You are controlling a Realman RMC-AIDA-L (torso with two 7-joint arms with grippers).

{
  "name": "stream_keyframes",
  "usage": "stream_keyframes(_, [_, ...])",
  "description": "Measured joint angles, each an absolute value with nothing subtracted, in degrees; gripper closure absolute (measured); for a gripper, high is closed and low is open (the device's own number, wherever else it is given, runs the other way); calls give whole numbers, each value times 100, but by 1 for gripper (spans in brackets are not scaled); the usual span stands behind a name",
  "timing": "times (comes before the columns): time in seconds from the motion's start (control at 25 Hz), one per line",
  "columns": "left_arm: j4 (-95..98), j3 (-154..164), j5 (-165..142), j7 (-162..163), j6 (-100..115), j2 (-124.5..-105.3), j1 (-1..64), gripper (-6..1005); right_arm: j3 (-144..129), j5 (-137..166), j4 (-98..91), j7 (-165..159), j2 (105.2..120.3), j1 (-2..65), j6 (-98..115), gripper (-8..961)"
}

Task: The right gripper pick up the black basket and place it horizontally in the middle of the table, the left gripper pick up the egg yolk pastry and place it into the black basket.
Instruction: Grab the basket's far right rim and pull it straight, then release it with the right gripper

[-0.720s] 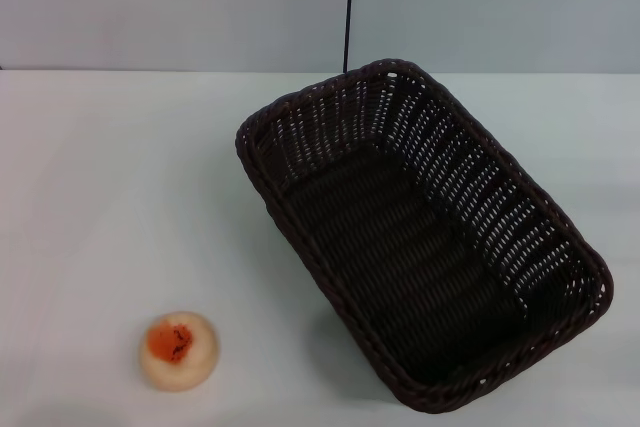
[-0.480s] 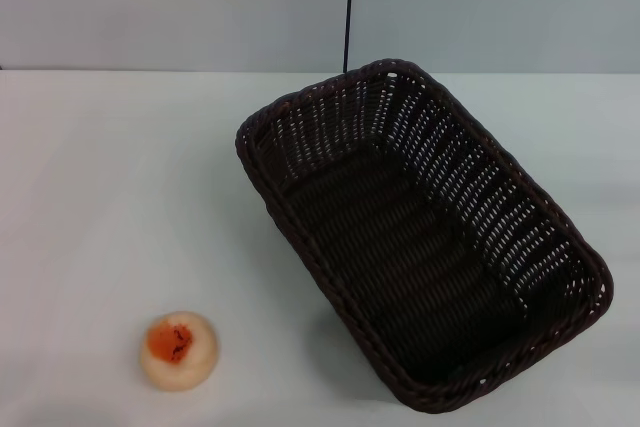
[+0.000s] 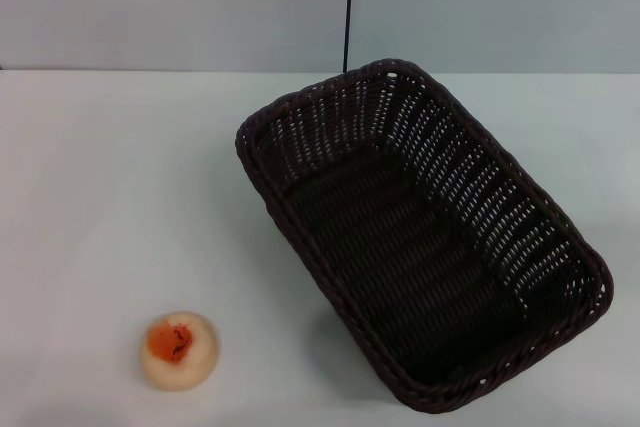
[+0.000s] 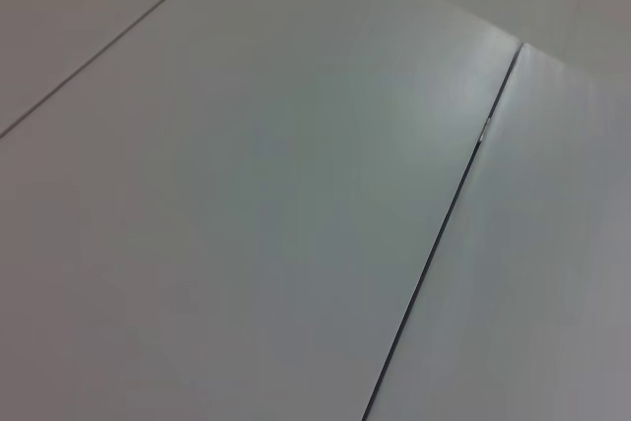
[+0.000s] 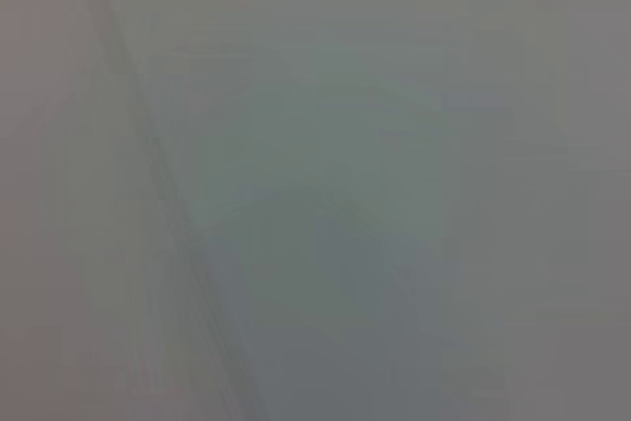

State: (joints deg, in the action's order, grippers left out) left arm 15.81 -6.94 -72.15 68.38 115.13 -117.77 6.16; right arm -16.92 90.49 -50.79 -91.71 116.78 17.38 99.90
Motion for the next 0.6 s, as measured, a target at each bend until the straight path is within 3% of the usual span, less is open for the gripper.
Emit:
stream_keyframes(0.16, [1581,-694,-7214,6838,11509,-11781,618,417,-1833,9698,-5982,-10270,11577,1967,10253,553])
stream_keyframes(0.2, [1582,-692,-7214,6838,11507,-11783,616,417,-1942,10148,-6471,-11009,11483,2193,10441,551])
stream_keyframes(0.32, [1582,-681,-7214,6838,11505,-11784,612,418,-2058,10593,-6791,-11642,11385,2431,10654,547])
stream_keyframes(0.4, [1579,-668,-7216,6838,11498,-11786,611,419,-2263,11372,-7056,-12421,11198,2909,11046,473])
stream_keyframes(0.44, [1579,-668,-7216,6838,11498,-11786,611,419,-2263,11372,-7056,-12421,11198,2909,11046,437])
stream_keyframes(0.6, [1574,-654,-7242,6838,11489,-11788,617,420,-2591,12876,-7068,-13070,10958,3800,11568,316])
